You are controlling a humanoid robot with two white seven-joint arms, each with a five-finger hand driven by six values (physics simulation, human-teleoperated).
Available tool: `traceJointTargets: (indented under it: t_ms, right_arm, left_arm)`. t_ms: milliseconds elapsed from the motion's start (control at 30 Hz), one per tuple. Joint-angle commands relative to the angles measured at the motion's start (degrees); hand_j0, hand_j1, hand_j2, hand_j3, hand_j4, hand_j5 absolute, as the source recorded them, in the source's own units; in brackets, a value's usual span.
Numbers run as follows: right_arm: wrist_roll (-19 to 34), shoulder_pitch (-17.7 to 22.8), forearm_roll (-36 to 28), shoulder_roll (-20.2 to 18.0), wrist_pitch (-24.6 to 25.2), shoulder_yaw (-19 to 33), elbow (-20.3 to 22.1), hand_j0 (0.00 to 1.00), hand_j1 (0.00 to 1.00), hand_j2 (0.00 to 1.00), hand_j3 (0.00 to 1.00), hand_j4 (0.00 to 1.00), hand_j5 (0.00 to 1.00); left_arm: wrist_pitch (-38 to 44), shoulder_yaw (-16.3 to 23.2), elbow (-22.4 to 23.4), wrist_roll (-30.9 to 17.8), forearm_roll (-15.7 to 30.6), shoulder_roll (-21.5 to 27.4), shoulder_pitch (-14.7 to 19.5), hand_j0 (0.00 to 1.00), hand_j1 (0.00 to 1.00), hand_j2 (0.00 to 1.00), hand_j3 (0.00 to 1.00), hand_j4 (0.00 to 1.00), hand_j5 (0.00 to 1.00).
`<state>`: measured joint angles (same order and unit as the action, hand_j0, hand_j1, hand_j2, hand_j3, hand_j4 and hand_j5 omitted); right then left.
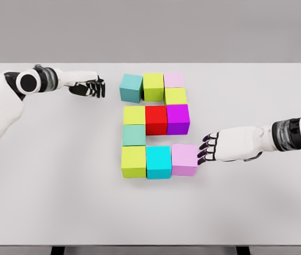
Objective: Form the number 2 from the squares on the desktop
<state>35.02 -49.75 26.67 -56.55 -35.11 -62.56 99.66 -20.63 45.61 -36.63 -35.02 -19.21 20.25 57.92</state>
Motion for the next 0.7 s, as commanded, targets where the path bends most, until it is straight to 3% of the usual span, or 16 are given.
traceJointTargets:
  t_ms: [0,167,367,567,667]
  right_arm:
    - [-0.02,0.00,-0.22,0.12,0.11,-0.02,0.01,1.00,1.00,1.00,1.00,1.00,1.00]
    - [-0.02,0.00,-0.13,-0.23,0.11,-0.02,-0.52,1.00,1.00,1.00,1.00,1.00,1.00]
    - [-0.02,-0.18,-0.22,-1.20,0.11,0.42,-1.84,1.00,1.00,1.00,1.00,1.00,1.00]
    - [-0.02,-0.79,-0.30,-1.20,0.11,1.21,-7.55,1.00,1.00,1.00,1.00,1.00,1.00]
    - [-0.02,-0.88,-0.83,-1.29,0.11,6.39,-10.10,1.00,1.00,1.00,1.00,1.00,1.00]
  left_arm:
    - [0.59,0.18,-2.12,0.02,-0.30,-0.12,0.00,0.38,0.38,0.38,0.38,0.38,0.38]
    - [0.50,1.06,-3.44,0.02,-0.92,-0.21,0.26,0.37,0.37,0.37,0.37,0.37,0.37]
    - [1.38,1.77,-3.36,0.02,-6.10,-0.56,0.53,0.35,0.35,0.35,0.35,0.35,0.35]
    - [1.91,1.94,-3.27,0.02,-10.94,-2.41,0.70,0.35,0.35,0.35,0.35,0.35,0.35]
    - [2.18,1.94,-3.18,0.02,-11.03,-3.02,0.70,0.35,0.35,0.35,0.35,0.35,0.35]
